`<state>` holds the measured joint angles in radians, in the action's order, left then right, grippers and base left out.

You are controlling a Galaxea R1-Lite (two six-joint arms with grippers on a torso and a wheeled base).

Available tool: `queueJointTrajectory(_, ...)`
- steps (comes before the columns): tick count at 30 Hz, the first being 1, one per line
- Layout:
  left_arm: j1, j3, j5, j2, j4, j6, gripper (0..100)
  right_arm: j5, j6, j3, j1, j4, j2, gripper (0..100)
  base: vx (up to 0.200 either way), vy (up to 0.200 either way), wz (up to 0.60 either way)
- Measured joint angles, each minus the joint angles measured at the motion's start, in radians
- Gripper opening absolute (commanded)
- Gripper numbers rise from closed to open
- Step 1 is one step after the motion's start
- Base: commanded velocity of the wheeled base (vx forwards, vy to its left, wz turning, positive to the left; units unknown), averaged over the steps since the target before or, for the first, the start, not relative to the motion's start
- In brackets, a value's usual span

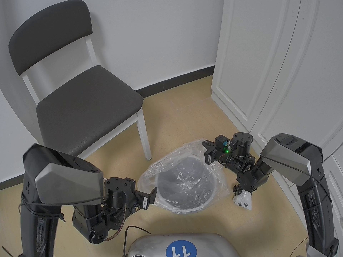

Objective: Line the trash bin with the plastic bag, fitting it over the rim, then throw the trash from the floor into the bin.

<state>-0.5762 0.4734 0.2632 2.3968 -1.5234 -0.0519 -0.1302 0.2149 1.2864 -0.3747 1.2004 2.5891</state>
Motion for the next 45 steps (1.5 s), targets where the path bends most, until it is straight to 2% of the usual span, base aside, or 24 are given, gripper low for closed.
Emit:
queueJointTrajectory(14, -0.004, -0.099, -0.008, -0.164, -0.005, 0.060, 100, 0.025, 0.003, 0.044, 0.004, -0.019, 0.003, 0, 0.000, 0.000, 0.00)
queueJointTrajectory(15, -0.004, -0.098, -0.008, -0.167, -0.005, 0.060, 100, 0.025, 0.002, 0.050, 0.004, -0.015, 0.006, 100, 0.000, 0.000, 0.00)
queueJointTrajectory(25, -0.019, -0.081, -0.003, -0.173, -0.006, 0.058, 100, 0.023, 0.000, 0.078, 0.003, 0.031, 0.027, 100, 0.000, 0.000, 0.00)
queueJointTrajectory(32, -0.042, -0.047, 0.010, -0.134, -0.006, 0.052, 100, 0.019, 0.017, -0.027, -0.003, 0.058, -0.015, 100, 0.000, 0.000, 0.00)
queueJointTrajectory(41, -0.066, -0.011, 0.039, -0.064, -0.006, 0.051, 100, 0.020, 0.156, -0.246, -0.041, 0.184, -0.131, 100, 0.000, 0.000, 0.00)
queueJointTrajectory(45, -0.069, -0.007, 0.054, -0.048, -0.005, 0.052, 100, 0.023, 0.174, -0.304, -0.073, 0.217, -0.157, 100, 0.000, 0.000, 0.00)
